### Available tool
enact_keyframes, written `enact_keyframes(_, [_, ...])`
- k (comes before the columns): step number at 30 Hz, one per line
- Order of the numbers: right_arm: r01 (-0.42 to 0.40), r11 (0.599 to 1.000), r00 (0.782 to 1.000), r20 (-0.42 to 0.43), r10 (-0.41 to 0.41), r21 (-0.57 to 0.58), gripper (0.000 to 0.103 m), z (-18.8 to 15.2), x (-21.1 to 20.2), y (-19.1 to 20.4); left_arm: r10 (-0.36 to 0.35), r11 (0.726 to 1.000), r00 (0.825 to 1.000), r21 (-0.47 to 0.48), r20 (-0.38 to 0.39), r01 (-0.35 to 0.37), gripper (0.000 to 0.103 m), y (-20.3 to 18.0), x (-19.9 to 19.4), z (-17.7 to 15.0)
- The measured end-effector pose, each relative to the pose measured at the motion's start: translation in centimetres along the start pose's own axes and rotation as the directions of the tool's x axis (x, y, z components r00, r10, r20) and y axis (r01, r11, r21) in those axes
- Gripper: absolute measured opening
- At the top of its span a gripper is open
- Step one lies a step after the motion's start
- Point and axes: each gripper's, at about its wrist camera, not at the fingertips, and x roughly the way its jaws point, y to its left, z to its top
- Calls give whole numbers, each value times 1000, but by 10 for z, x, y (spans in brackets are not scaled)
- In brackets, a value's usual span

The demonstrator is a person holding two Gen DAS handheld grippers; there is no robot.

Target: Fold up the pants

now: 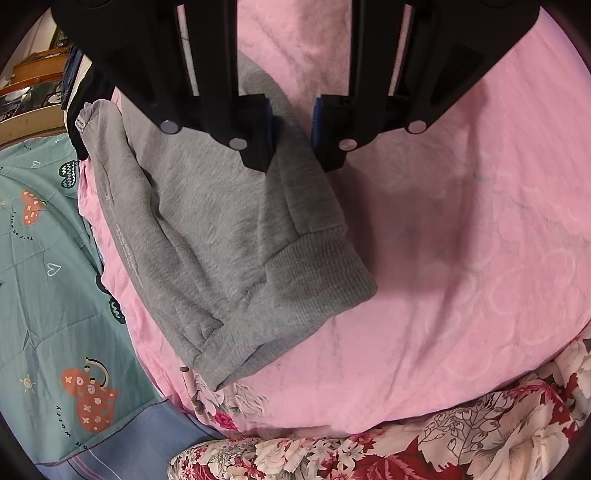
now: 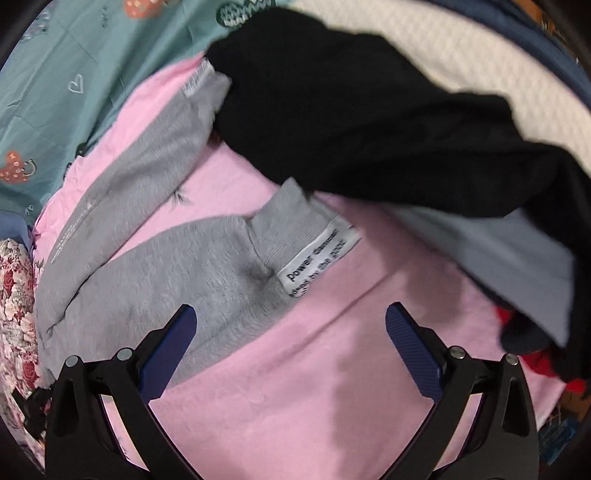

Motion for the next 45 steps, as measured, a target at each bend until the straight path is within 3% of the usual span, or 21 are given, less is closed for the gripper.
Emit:
enact_keyframes(1, [14,1000,1000,-22,-14,-6,86,1,12,4,3,1000,1000,4,0,-3,16,0,0,0])
enact_keyframes(3, [11,1000,997,-79,-11,7,57,2,33,5,15,1000,1000,15,3,-15,16,-2,1,-1])
enact_keyframes(4, [8,1000,997,-82,-6,21,55,2,40,6,23,1000,1000,21,5,-23,16,-4,1,-1])
enact_keyframes(6, [26,1000,1000,-15,-27,-15,20,5,39,11,29,999,1000,23,8,-29,16,-4,1,-1])
enact_keyframes(8, [-7,1000,1000,1,7,16,14,4,34,8,16,1000,1000,11,25,-16,13,-2,-5,-3])
enact_keyframes(9, [-23,999,1000,16,23,23,13,2,28,7,20,1000,999,13,46,-21,8,-2,-11,-4])
enact_keyframes(15, [-102,994,992,78,104,-33,13,-25,-29,1,42,999,992,28,117,-46,7,15,-53,-23])
enact_keyframes(19, [-82,994,993,80,88,-74,13,-47,-48,-8,54,997,993,46,108,-59,6,34,-80,-53])
enact_keyframes(23, [-47,996,997,55,51,-79,13,-66,-35,-30,73,993,994,88,84,-80,7,48,-90,-73])
enact_keyframes(25, [3,997,1000,26,-1,-80,16,-72,-16,-36,120,985,988,114,95,-130,22,47,-88,-76])
enact_keyframes(27, [26,997,1000,15,-25,-73,24,-71,-6,-38,132,981,983,128,132,-149,26,41,-99,-78])
enact_keyframes(29, [75,991,997,30,-72,-108,34,-67,-19,-35,130,965,971,201,203,-171,33,23,-124,-83])
enact_keyframes(31, [106,984,991,97,-93,-142,49,-59,-43,-28,127,938,945,275,302,-214,89,1,-155,-88])
enact_keyframes(32, [116,982,985,142,-94,-151,65,-52,-55,-24,111,930,930,292,351,-222,92,-8,-167,-89])
enact_keyframes(34, [112,977,972,224,-70,-181,71,-31,-76,-8,94,911,918,338,385,-235,92,-31,-177,-82])
enact_keyframes(36, [46,972,973,230,9,-231,81,5,-81,15,63,896,939,395,339,-203,92,-57,-167,-67])
enact_keyframes(38, [-65,962,969,212,124,-266,82,46,-69,40,54,899,973,413,226,-146,92,-85,-137,-41])
enact_keyframes(40, [-138,952,970,155,185,-274,82,87,-41,62,46,902,989,419,141,-102,92,-105,-100,-24])
enact_keyframes(42, [-162,955,978,88,189,-250,82,122,-3,78,72,907,996,411,59,-90,90,-117,-58,-10])
enact_keyframes(45, [-137,973,990,19,143,-187,82,158,54,93,157,898,988,414,11,-147,82,-121,-6,2])
